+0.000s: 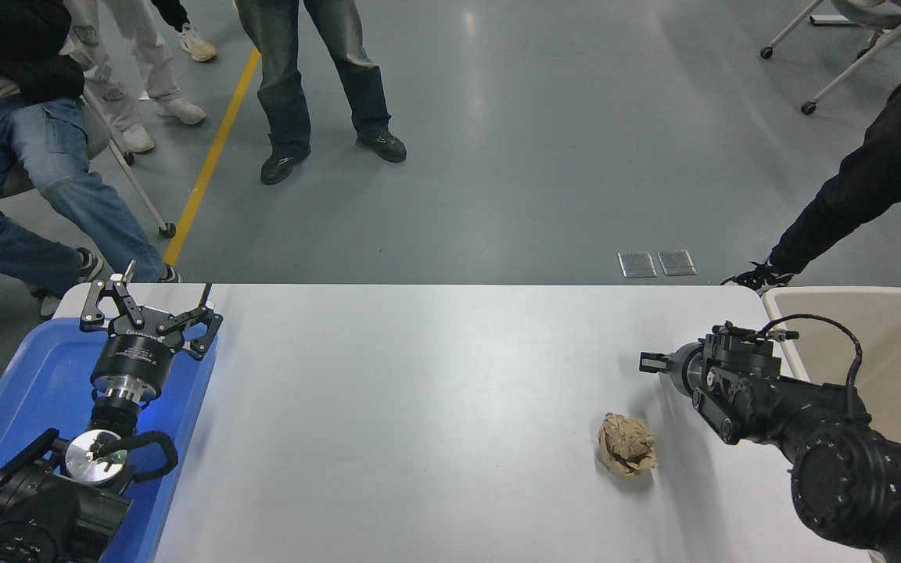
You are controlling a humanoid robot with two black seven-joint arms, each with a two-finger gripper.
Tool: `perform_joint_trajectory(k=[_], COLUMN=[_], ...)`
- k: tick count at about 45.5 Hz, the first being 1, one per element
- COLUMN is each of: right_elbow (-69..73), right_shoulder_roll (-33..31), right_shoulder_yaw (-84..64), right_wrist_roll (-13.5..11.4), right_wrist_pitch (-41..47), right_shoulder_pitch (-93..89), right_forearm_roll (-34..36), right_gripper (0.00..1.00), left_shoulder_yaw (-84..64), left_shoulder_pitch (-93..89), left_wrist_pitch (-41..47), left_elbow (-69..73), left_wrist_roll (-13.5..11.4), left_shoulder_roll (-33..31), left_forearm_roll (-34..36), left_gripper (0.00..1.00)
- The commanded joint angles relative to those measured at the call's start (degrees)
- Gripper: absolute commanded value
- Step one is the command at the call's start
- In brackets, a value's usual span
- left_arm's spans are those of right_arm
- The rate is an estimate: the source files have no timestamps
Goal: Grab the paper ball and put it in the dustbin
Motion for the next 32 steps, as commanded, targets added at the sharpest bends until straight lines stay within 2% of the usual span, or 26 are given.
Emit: perform_joint_trajectory(k=[1,16,23,24,28,29,30,31,32], right_elbow=[0.1,0.1,1.3,1.4,1.5,1.5,1.5,1.5,1.5], right_shoulder_roll=[0.0,0.0,0.0,0.0,0.0,0.0,0.0,0.0,0.0], right_shoulder_yaw=[0.0,0.0,0.1,0.1,0.1,0.1,0.1,0.1,0.2], right_wrist_roll=[0.0,0.7,5.9,7.8,10.7,11.3,11.9,12.4,12.9], right_wrist_pitch=[0.0,1.7,11.3,15.9,25.4,28.0,30.7,33.5,35.9], right_shoulder_pitch=[-0.1,2.2,9.3,12.4,18.1,19.4,20.8,22.3,23.8], right_forearm_roll=[0.0,0.0,0.2,0.3,0.3,0.3,0.3,0.3,0.3], right_gripper=[0.0,0.0,0.0,0.0,0.0,0.02,0.11,0.26,0.5], left_shoulder_yaw=[0.0,0.1,0.1,0.1,0.1,0.1,0.1,0.1,0.1], left_shoulder_pitch=[-0.1,0.0,0.0,0.0,0.0,0.0,0.0,0.0,0.0], left_wrist_pitch=[0.0,0.0,0.0,0.0,0.0,0.0,0.0,0.0,0.0], left_elbow=[0.0,0.0,0.0,0.0,0.0,0.0,0.0,0.0,0.0], left_wrist_roll=[0.2,-0.1,-0.1,-0.1,-0.1,-0.1,-0.1,-0.1,-0.1], left_shoulder_roll=[0.0,0.0,0.0,0.0,0.1,0.1,0.1,0.0,0.1], left_forearm_roll=[-0.1,0.0,0.0,0.0,-0.1,0.0,-0.1,0.0,0.0], left_gripper=[0.99,0.99,0.99,0.99,0.99,0.99,0.99,0.99,0.99])
